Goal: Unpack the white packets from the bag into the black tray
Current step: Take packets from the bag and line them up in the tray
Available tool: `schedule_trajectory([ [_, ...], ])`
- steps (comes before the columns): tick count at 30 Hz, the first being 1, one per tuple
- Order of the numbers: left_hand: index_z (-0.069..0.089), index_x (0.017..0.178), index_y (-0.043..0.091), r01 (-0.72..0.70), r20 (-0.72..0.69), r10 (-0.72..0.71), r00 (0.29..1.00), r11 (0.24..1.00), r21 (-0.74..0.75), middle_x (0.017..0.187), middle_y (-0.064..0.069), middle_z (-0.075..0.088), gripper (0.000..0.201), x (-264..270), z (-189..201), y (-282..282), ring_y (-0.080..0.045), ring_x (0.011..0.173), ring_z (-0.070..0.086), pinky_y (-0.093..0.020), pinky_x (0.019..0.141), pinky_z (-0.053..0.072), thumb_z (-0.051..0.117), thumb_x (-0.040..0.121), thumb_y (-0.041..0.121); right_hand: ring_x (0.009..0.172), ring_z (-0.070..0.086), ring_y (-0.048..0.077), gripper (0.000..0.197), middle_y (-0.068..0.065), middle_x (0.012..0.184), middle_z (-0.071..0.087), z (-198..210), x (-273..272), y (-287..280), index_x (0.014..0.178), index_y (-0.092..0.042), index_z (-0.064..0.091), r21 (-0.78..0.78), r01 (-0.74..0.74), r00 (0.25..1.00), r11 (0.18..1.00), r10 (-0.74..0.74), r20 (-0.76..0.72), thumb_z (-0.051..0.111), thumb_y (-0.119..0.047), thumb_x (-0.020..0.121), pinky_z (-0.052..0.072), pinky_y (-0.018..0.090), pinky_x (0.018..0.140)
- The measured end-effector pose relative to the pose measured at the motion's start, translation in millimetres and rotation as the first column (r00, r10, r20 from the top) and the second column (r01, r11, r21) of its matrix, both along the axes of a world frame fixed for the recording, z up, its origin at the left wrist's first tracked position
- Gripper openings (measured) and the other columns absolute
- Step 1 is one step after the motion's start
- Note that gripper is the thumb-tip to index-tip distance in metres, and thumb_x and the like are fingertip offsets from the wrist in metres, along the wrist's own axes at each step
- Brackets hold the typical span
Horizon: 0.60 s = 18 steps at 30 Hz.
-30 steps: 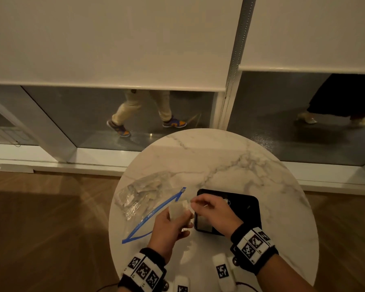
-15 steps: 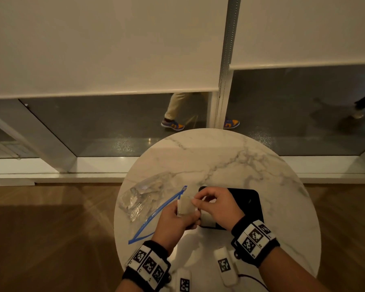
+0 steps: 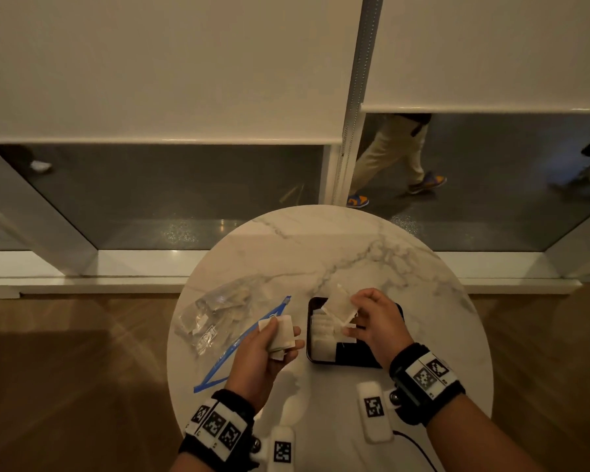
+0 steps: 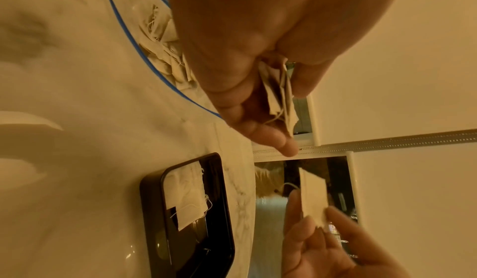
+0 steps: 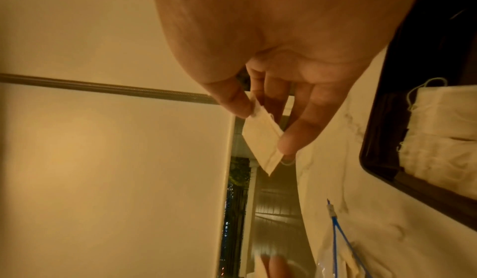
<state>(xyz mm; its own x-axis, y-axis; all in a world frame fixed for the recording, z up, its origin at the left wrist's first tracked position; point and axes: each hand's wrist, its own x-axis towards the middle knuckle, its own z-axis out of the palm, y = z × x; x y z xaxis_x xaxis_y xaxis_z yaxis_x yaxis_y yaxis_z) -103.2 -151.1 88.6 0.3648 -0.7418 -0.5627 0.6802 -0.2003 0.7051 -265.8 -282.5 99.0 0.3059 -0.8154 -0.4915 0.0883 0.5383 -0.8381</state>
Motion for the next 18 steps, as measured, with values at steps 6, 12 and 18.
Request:
schedule_trajectory([
  [6,0.057,0.125,0.000,-0.085,-0.050,0.085,0.995,0.996,0.017,0.104,-0.022,0.073,0.030,10,-9,0,-0.028,0.084,0.073,-0.026,0.059,0.058,0.049,0.104,0.020,0.092,0.065,0.036,0.019,0.017,0.106,0.062,-31,-8,-22,0.114,-0.010,0.055,0.032,0.000,0.969,0.999,0.008,-0.248,0.053,-0.003,0.096,0.060,0.041,0.067],
  [12,0.057,0.121,-0.003,-0.153,-0.119,0.159,0.980,0.987,0.058,0.106,-0.026,0.070,0.026,20,-14,5,-0.032,0.085,0.073,-0.027,0.060,0.060,0.046,0.100,0.009,0.091,0.060,0.029,0.031,0.016,0.117,0.052,-90,-20,-40,0.115,-0.011,0.057,0.135,-0.085,0.847,0.987,0.142,-0.512,0.052,0.007,0.091,0.060,0.035,0.058],
  [18,0.060,0.121,-0.001,-0.134,-0.030,0.138,0.990,0.985,0.108,0.107,-0.023,0.072,0.027,25,-20,11,-0.030,0.086,0.073,-0.028,0.062,0.060,0.048,0.100,0.013,0.097,0.062,0.033,0.030,0.014,0.110,0.061,-129,-19,-48,0.100,-0.019,0.064,0.153,-0.242,0.682,0.958,0.280,-0.676,0.057,0.006,0.084,0.058,0.035,0.054],
])
